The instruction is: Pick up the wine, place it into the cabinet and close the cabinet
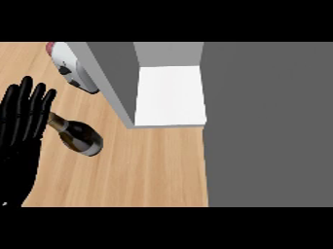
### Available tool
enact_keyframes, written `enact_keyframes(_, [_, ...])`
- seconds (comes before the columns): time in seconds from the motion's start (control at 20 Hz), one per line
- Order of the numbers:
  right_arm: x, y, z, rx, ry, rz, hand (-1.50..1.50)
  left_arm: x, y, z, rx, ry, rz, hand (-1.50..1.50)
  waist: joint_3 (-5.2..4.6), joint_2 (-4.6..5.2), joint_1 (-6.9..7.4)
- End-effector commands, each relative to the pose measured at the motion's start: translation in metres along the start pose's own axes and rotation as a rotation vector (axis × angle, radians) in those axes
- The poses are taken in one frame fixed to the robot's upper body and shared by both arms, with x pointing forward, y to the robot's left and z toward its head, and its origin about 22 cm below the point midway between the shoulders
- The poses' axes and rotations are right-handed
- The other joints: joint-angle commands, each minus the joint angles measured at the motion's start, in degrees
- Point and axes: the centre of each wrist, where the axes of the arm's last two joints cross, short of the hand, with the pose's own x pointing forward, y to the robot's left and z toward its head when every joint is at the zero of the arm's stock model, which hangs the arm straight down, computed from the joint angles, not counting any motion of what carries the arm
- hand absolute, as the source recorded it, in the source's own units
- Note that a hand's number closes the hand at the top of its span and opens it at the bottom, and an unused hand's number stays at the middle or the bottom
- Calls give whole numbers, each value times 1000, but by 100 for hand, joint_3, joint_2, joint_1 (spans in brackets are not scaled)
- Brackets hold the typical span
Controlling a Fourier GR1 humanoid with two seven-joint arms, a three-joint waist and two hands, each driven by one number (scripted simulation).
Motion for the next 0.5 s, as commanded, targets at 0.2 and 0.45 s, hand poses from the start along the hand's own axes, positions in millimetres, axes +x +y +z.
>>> enact_keyframes(0.2, [19,-7,35,80,-17,-52,-150,-35,-35,5,67,15,-117,-150,-33,22,61])
enact_keyframes(0.45, [22,-5,38,284,109,-180,-150,-36,-37,3,123,168,186,-150,-36,24,76])
